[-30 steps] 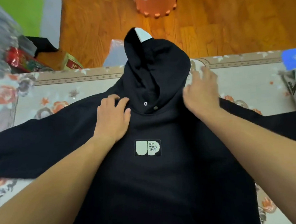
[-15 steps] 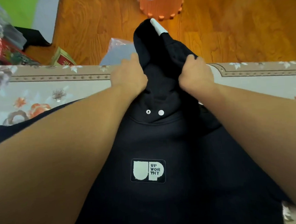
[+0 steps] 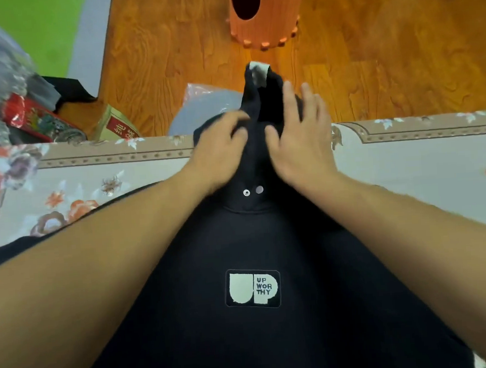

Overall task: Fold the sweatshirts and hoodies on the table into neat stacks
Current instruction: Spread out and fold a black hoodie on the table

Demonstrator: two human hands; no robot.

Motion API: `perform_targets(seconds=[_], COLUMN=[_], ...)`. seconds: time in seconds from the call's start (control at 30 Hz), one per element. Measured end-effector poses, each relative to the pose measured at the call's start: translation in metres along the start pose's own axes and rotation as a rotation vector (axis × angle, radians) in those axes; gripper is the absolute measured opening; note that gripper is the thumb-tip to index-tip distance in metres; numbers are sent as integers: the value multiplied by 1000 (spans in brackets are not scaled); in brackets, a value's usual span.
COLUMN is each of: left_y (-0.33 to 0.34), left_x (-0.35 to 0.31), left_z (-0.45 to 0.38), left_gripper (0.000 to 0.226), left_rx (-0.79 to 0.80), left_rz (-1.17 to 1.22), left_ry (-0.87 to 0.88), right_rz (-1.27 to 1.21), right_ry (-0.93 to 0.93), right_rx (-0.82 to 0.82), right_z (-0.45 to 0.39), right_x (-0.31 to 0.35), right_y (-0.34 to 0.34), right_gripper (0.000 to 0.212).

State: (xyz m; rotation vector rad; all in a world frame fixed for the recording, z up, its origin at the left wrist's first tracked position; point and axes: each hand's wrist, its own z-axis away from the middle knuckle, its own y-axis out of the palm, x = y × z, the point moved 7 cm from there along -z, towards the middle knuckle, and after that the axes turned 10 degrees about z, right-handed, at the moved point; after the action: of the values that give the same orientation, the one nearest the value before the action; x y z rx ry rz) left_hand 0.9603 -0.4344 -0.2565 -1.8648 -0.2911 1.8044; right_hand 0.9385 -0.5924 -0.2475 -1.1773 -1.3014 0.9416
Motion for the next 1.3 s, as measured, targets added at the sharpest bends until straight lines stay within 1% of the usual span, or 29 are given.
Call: perform_targets(seconds=[0.03, 0.07, 0.1, 0.13, 0.17, 0.2, 0.23, 0.3, 0.33, 0.37, 0.4, 0.43, 0.47, 0.5, 0.53, 0.57, 0.6, 0.67, 0.73, 0.83, 0.9, 0.97, 1.03, 1.1, 1.13, 1.2, 1.3], left_y=[8, 11, 10, 8, 6, 5, 6, 11, 12, 14, 14, 15, 16, 17, 20, 22, 23, 22, 21, 25, 27, 27, 25, 25, 25, 24, 22], left_x=[11, 26, 41, 57, 70, 79, 81, 78, 76, 74, 72, 67, 59, 49, 40, 35, 34, 41, 51, 60, 60, 60, 58, 56, 56, 55, 53], left_z=[10, 19, 26, 31, 34, 34, 33, 34, 34, 35, 35, 33, 28, 22, 14, 6, -1, -9, -8, -9, -16, -21, -22, -20, -18, -17, -17], left_gripper=[41, 49, 55, 60, 64, 66, 67, 66, 65, 65, 64, 65, 64, 61, 56, 51, 48, 49, 57, 66, 64, 61, 60, 59, 59, 57, 55], left_rx=[133, 202, 236, 254, 267, 272, 260, 215, 192, 172, 153, 133, 114, 106, 117, 144, 169, 180, 108, 7, 9, 36, 29, -7, -24, -42, -45], left_rz=[-111, -271, -432, -568, -654, -695, -710, -722, -743, -781, -834, -889, -930, -945, -938, -907, -855, -728, -664, -706, -765, -804, -839, -829, -809, -773, -745], left_ry=[23, 32, 17, -34, -101, -144, -153, -133, -130, -130, -125, -97, -44, 19, 77, 113, 121, 64, 40, 46, 36, 36, 53, 67, 76, 94, 121], right_rz=[33, 62, 89, 106, 106, 87, 55, 39, 65, 104, 156, 209, 254, 291, 305, 292, 266, 204, 192, 227, 233, 173, -7, -210, -275, -380, -445], right_ry=[-48, -68, -63, -51, -51, -61, -62, -36, -52, -113, -202, -283, -323, -320, -299, -279, -268, -243, -217, -196, -202, -171, -46, 155, 248, 382, 441], right_rx=[14, 70, 159, 257, 342, 372, 326, 80, -19, -64, -37, 61, 191, 322, 412, 456, 464, 446, 432, 434, 453, 448, 389, 329, 334, 418, 504], right_z=[8, 13, 14, 12, 9, 6, 1, -3, -1, 3, 6, 8, 8, 6, 1, -5, -11, -23, -36, -53, -61, -65, -74, -89, -97, -111, -132], right_x=[2, -4, -16, -29, -40, -47, -50, -49, -44, -35, -25, -17, -13, -14, -16, -16, -15, -14, -18, -19, -15, -13, -18, -33, -39, -44, -34], right_y=[6, 19, 33, 46, 56, 59, 54, 30, 22, 19, 24, 36, 51, 64, 72, 76, 76, 77, 81, 84, 82, 77, 71, 69, 72, 85, 100], right_gripper=[70, 67, 65, 65, 65, 64, 63, 57, 56, 57, 59, 61, 64, 66, 66, 66, 65, 65, 65, 61, 57, 51, 45, 38, 40, 51, 79])
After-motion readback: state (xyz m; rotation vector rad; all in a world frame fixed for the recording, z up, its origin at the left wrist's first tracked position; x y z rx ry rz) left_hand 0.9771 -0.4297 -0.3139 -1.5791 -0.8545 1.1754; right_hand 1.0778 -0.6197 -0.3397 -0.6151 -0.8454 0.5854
